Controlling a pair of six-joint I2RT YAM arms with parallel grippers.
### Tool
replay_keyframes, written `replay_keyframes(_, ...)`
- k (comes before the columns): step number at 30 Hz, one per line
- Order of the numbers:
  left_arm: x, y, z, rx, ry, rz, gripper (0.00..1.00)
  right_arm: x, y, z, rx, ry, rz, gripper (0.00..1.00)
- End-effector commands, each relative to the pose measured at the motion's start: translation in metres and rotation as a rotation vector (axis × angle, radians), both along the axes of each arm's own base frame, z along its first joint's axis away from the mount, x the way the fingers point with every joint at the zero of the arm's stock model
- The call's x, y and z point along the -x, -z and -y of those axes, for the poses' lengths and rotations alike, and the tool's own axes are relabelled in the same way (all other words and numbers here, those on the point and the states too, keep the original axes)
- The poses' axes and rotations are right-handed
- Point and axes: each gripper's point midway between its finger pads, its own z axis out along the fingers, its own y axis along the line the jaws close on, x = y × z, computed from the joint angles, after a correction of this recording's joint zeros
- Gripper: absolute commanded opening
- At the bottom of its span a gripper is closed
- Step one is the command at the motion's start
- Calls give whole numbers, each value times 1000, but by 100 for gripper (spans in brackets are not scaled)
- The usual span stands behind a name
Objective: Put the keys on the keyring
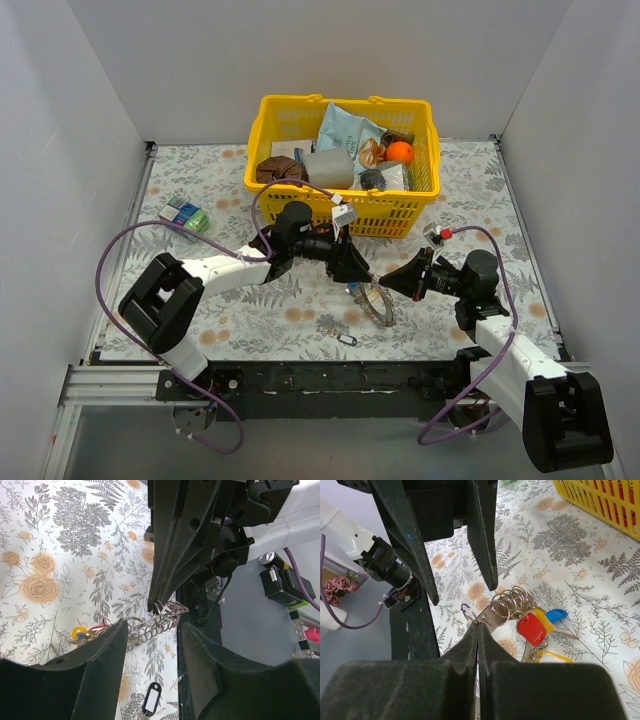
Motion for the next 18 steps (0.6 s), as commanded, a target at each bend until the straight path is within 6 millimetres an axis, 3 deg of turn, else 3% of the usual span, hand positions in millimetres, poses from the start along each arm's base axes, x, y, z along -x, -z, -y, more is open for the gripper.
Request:
replay_keyframes(1,6,-7,6,12,30,26,46,-2,-14,-1,-15,-3,71,1)
replay_keyframes(18,2,3,16,-21,16,42,35,-3,-15,-1,-13,-1,74,1)
